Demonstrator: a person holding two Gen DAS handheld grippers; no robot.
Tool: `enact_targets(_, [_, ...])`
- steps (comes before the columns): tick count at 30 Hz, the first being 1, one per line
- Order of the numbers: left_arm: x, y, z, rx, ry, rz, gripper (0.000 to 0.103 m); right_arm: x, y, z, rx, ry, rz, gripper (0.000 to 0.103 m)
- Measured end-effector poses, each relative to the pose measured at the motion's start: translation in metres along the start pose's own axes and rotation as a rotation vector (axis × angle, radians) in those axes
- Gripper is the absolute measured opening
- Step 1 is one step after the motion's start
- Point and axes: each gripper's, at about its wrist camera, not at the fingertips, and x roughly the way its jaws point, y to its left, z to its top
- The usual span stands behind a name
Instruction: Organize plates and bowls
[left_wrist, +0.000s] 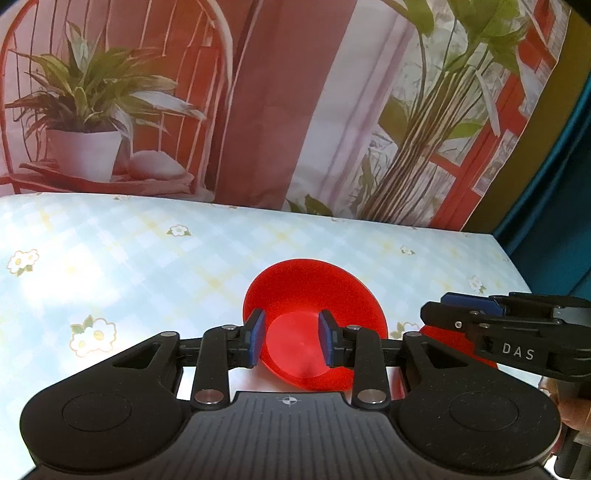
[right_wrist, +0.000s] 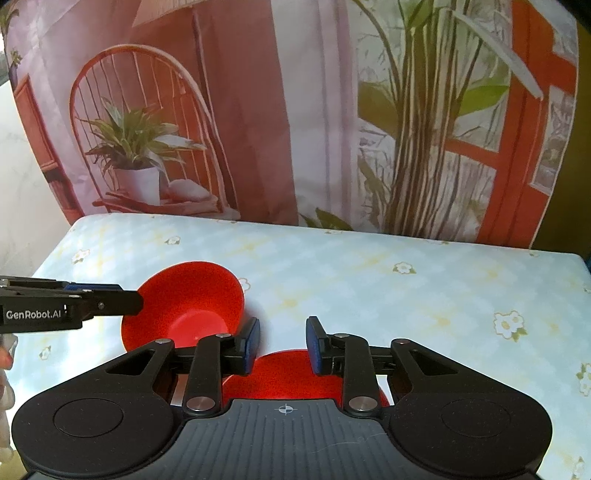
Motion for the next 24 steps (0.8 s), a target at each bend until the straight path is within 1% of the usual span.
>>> enact_targets(10, [0.013, 0.015, 0.001, -0.024, 0.006, 0.047, 0.036, 0.023, 0.008, 0.006, 0.024, 0.010, 0.039, 0.031])
enact_targets(12, [0.017, 0.019, 0.000, -0.034, 0.012, 0.047, 0.038, 0.031, 0.012, 0.006, 0.018, 0.017, 0.041, 0.034])
enact_targets(14, [0.023, 0.020, -0.001, -0.040, 0.027, 0.046, 0.038, 0.038, 0.016, 0.007, 0.014, 0.022, 0.037, 0.034])
enact_targets(24, [0.037, 0.021, -0.006, -0.062, 0.070, 0.023, 0.037, 0.058, 0.019, 0.006, 0.017, 0.055, 0.032, 0.034])
